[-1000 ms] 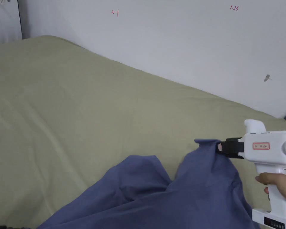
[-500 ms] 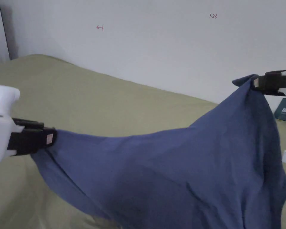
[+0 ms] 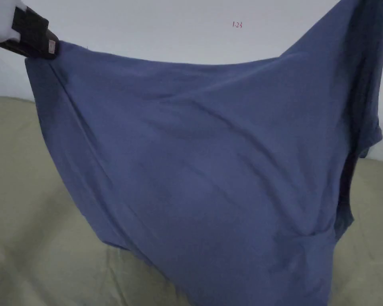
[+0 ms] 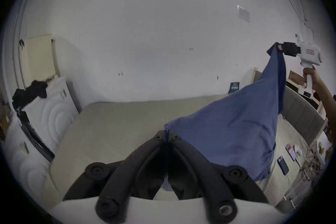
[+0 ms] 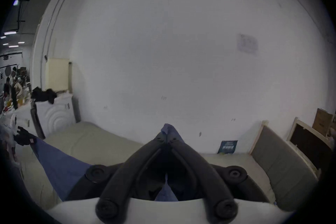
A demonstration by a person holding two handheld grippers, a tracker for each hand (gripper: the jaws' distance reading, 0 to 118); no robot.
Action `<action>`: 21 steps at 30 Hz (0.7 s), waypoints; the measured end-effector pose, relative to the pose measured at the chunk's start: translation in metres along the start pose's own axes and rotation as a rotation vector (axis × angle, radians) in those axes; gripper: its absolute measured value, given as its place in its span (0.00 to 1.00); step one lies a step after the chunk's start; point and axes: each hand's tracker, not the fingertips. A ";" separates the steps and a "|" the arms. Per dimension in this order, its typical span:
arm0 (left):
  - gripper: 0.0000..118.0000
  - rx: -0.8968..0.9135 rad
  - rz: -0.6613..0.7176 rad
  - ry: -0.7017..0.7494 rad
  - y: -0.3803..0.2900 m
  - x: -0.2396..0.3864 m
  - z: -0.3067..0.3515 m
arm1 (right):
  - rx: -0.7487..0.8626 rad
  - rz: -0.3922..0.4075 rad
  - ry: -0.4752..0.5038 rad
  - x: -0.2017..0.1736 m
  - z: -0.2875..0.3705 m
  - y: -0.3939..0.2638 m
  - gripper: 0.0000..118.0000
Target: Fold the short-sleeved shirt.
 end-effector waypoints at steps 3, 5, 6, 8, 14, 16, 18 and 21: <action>0.00 0.048 0.024 0.031 0.033 -0.006 -0.015 | 0.052 0.003 -0.056 0.002 -0.006 0.025 0.01; 0.00 0.098 0.008 0.052 0.050 -0.008 -0.020 | 0.074 0.020 -0.057 0.004 -0.009 0.036 0.01; 0.00 0.097 0.007 0.055 0.059 -0.009 -0.022 | 0.086 0.046 -0.094 0.004 -0.010 0.043 0.01; 0.00 0.110 -0.019 0.071 0.075 -0.007 -0.024 | 0.103 0.046 -0.084 0.005 -0.009 0.053 0.01; 0.00 0.174 -0.050 0.110 0.112 -0.005 -0.021 | 0.199 0.061 -0.072 -0.002 0.007 0.093 0.01; 0.00 0.169 -0.081 0.134 0.116 -0.003 -0.020 | 0.222 0.066 -0.057 -0.005 0.017 0.097 0.01; 0.00 0.177 -0.078 0.124 0.115 -0.005 -0.016 | 0.233 0.057 -0.029 -0.007 0.029 0.097 0.01; 0.00 0.171 -0.069 0.089 0.100 -0.006 -0.013 | 0.216 0.058 -0.013 -0.012 0.046 0.083 0.01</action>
